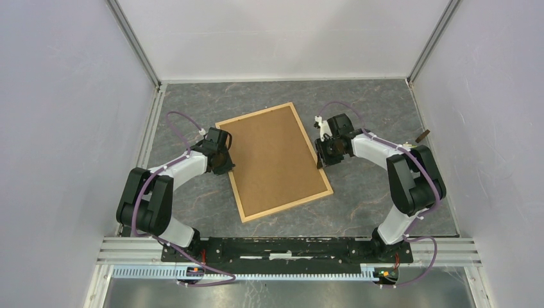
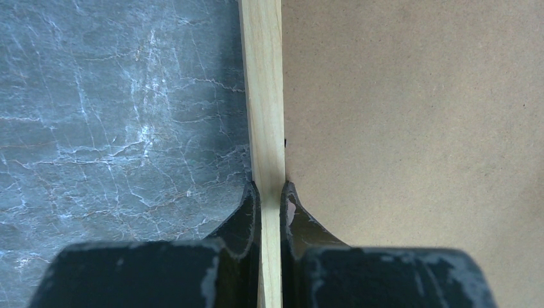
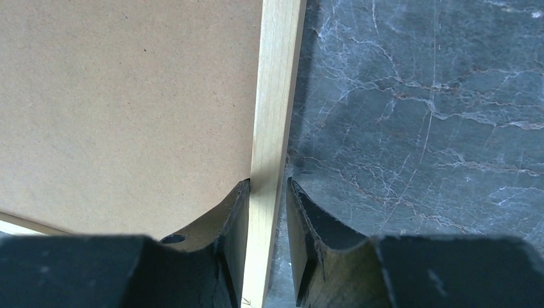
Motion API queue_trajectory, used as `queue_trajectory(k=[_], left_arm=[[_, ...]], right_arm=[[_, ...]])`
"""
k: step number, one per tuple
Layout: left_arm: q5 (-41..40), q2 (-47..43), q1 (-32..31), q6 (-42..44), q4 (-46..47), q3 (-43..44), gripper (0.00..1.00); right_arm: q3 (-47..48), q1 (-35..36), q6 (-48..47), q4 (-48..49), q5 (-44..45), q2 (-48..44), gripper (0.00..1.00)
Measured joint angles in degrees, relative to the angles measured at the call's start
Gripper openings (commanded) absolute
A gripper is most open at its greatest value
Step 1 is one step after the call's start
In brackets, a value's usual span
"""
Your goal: Put the photo into the frame
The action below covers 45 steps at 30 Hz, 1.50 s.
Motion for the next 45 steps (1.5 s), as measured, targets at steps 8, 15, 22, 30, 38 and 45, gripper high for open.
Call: queue_trajectory(k=[8, 15, 22, 30, 38, 45], left_arm=[[0.1, 0.0, 0.0, 0.0, 0.0, 0.0, 0.02], [0.2, 0.0, 0.0, 0.0, 0.0, 0.0, 0.02], [0.7, 0.0, 0.0, 0.0, 0.0, 0.0, 0.02], [0.7, 0.0, 0.0, 0.1, 0.0, 0.0, 0.02], [0.7, 0.0, 0.0, 0.3, 0.0, 0.0, 0.02], [0.7, 0.0, 0.0, 0.5, 0.0, 0.0, 0.02]], right_arm=[[0.0, 0.1, 0.2, 0.4, 0.4, 0.7, 0.28], [0.9, 1.5, 1.3, -0.7, 3.4, 1.5, 0.26], [2.8, 5.4, 2.6, -2.9, 9.5, 3.5, 0.38], [3.3, 2.4, 3.1, -0.7, 0.5, 2.8, 0.64], [14.3, -3.6, 2.8, -0.6, -1.0, 3.1, 0.52], [21.5, -3.2, 3.3, 1.2, -3.1, 11.4, 0.36]])
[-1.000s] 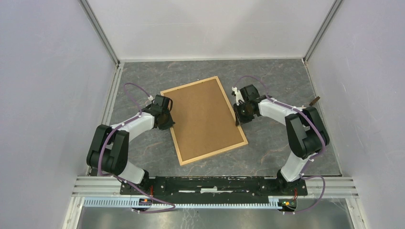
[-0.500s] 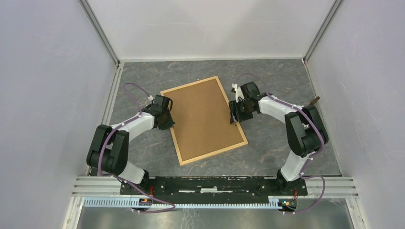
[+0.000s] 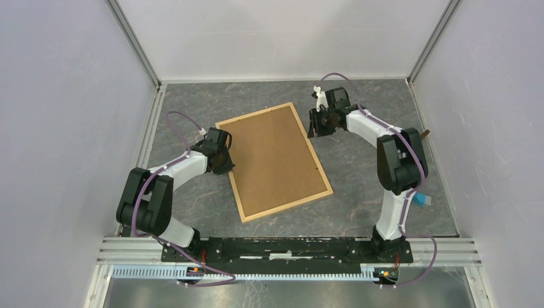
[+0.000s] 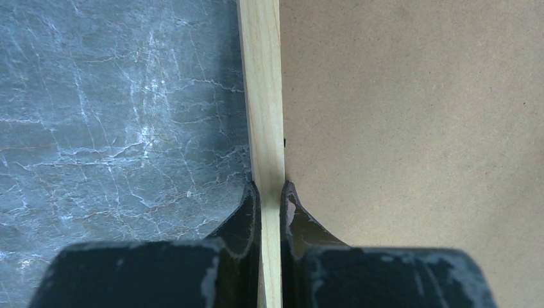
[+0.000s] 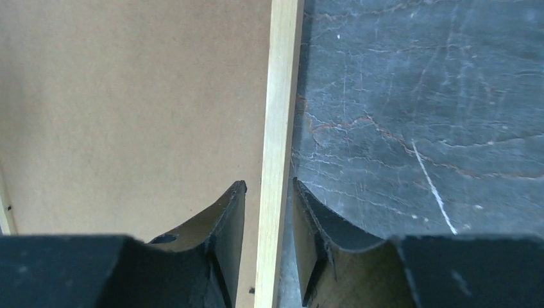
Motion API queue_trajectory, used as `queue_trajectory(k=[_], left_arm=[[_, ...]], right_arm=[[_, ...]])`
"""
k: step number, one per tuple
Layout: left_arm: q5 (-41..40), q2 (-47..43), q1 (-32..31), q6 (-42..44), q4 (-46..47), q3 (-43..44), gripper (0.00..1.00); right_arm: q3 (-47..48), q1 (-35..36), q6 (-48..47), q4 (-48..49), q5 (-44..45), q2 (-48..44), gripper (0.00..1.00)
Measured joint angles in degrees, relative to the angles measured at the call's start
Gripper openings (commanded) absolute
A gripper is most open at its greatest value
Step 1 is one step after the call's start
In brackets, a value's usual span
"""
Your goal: Put the photo into the frame
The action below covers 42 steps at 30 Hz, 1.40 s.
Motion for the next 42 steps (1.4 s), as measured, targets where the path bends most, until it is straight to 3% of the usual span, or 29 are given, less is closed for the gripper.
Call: queue_trajectory(k=[6, 42], left_arm=[[0.0, 0.0, 0.0, 0.0, 0.0, 0.0, 0.02], [0.1, 0.1, 0.0, 0.0, 0.1, 0.0, 0.02]], right_arm=[[0.9, 0.1, 0.0, -0.8, -0.9, 4.9, 0.25], [1.2, 1.2, 0.0, -1.9, 0.0, 7.1, 0.23]])
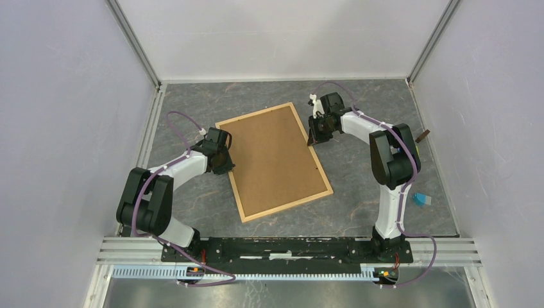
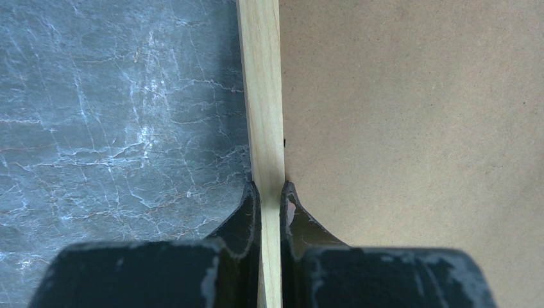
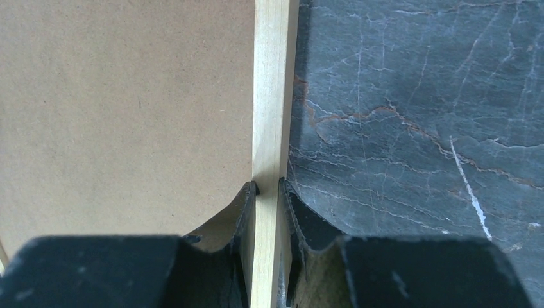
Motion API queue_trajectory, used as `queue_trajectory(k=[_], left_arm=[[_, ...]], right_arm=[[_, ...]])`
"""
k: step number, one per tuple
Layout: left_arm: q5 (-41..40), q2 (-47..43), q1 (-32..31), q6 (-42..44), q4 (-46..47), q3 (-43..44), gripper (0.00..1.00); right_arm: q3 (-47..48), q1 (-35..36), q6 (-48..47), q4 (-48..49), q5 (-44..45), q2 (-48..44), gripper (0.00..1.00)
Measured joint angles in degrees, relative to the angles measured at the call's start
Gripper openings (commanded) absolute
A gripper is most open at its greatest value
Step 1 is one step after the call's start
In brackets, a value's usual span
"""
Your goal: Put the photo into the frame
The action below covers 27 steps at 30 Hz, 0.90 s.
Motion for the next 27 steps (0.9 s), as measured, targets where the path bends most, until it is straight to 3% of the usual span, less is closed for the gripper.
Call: queue_trajectory(k=[11, 27], left_arm=[[0.0, 0.0, 0.0, 0.0, 0.0, 0.0, 0.02], [-0.7, 0.0, 0.2, 0.1, -0.1, 0.0, 0.02]], right_arm=[[1.7, 2.3, 0.9, -2.2, 5.7, 0.7, 0.21], [0.6, 4.0, 2.7, 2.3, 7.1, 2.3, 0.37]])
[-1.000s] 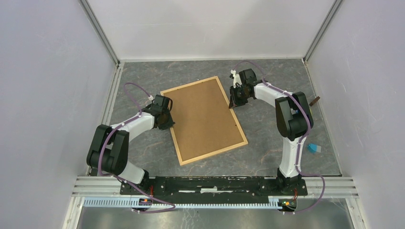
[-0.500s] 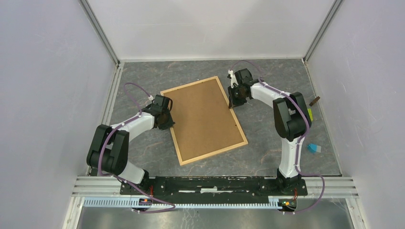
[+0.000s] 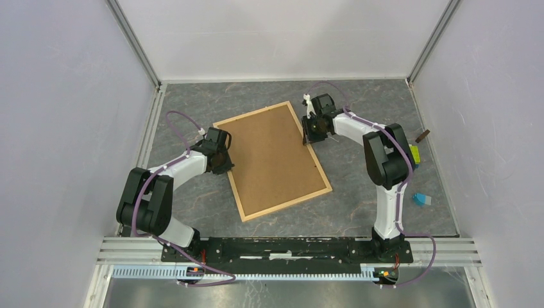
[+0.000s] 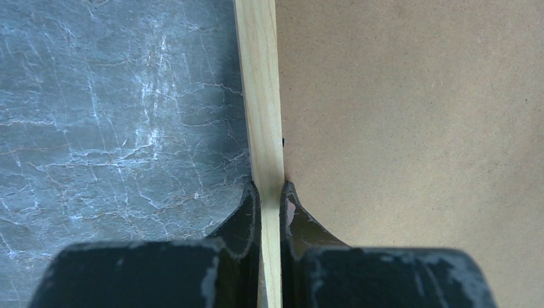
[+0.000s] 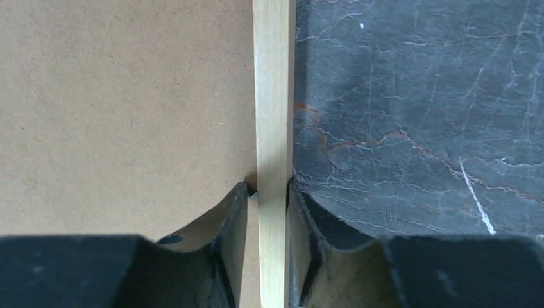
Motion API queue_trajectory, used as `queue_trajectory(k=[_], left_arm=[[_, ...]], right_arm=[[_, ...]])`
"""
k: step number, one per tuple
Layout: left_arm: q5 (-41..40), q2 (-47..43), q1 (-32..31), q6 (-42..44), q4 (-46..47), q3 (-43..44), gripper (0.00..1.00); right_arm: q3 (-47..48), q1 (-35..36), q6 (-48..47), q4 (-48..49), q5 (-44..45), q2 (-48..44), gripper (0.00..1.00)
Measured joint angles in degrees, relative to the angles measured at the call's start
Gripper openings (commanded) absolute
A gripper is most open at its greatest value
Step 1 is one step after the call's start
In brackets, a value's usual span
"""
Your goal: Put the photo into the frame
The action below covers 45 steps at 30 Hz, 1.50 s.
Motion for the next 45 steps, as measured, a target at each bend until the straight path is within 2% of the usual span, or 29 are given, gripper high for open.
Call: queue_trajectory(k=[1, 5, 11, 16, 19, 24, 31, 45], left_arm=[[0.0, 0.0, 0.0, 0.0, 0.0, 0.0, 0.02], [0.0, 0.0, 0.0, 0.0, -0.1, 0.1, 0.02], [0.1, 0.1, -0.3, 0.8, 0.0, 0.3, 0.02], [-0.4, 2.5, -3.1, 1.8, -0.7, 2.9, 0.02], [-0.3, 2.6, -4.6, 2.0, -0.5, 3.0, 0.02], [-0.2, 2.6, -5.0, 2.6, -0.5, 3.0, 0.02], [-0.1, 2.8, -5.0, 2.8, -0.6, 3.1, 0.02], [0.0, 3.0, -4.9, 2.9, -0.7, 3.3, 0.02]], right_arm=[[0.4, 0.0, 0.0, -0.1, 0.0, 0.0, 0.4], [2.4, 0.2, -1.0, -1.6, -1.6, -0.2, 0.63], [2.4, -1.0, -2.1, -4.0, -4.8, -2.6, 0.65], [3.3, -3.7, -2.1, -3.9, -5.1, -3.3, 0.57], [5.1, -5.2, -1.7, -3.8, -5.1, -2.3, 0.43], [11.5, -7.1, -1.2, -3.5, -5.1, 1.9, 0.34], [14.6, -8.7, -0.9, -3.4, -5.9, 6.3, 0.28], [18.2, -8.7, 0.3, -3.3, -7.4, 10.4, 0.26]])
